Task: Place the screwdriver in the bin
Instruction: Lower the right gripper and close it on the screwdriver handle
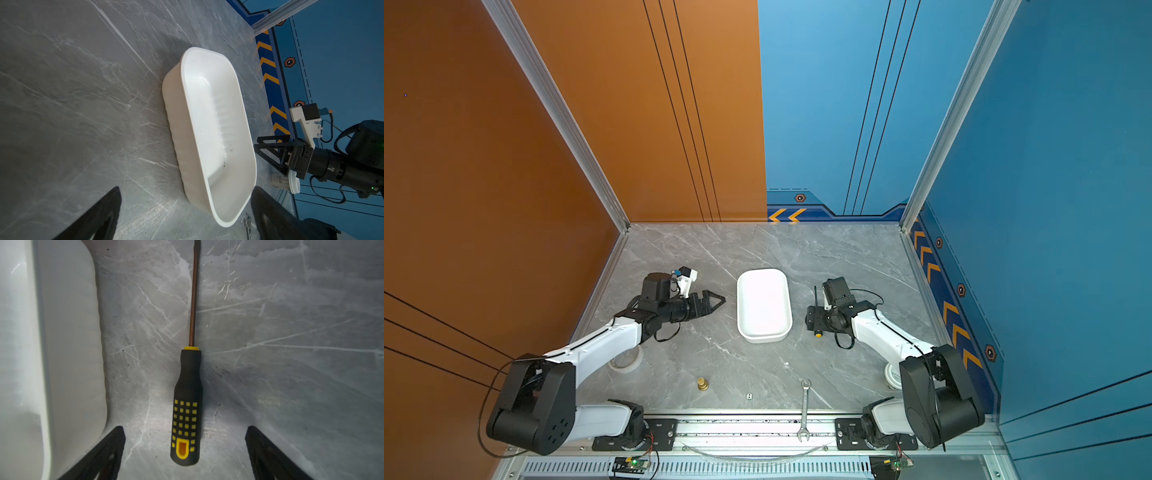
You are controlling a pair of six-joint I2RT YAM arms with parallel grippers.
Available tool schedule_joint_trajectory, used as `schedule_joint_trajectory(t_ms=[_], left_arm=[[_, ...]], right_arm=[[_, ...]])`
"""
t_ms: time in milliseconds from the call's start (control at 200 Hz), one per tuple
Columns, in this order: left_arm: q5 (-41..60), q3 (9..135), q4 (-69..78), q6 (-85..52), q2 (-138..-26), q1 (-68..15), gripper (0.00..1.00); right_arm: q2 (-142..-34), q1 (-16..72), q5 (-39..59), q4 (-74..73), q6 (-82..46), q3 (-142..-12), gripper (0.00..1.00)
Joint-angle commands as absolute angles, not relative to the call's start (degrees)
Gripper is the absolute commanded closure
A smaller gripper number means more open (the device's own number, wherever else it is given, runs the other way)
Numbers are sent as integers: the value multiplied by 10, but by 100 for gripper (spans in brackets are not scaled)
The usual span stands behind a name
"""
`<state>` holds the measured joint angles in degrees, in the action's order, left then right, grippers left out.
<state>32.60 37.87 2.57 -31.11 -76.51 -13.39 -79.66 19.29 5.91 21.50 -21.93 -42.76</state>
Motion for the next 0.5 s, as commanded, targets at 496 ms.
schedule_joint_trajectory(t_ms=[496], left_arm=[[315, 417, -103, -287, -754, -140, 2]], right_arm=[[-886, 226, -6, 274, -217, -510, 27]])
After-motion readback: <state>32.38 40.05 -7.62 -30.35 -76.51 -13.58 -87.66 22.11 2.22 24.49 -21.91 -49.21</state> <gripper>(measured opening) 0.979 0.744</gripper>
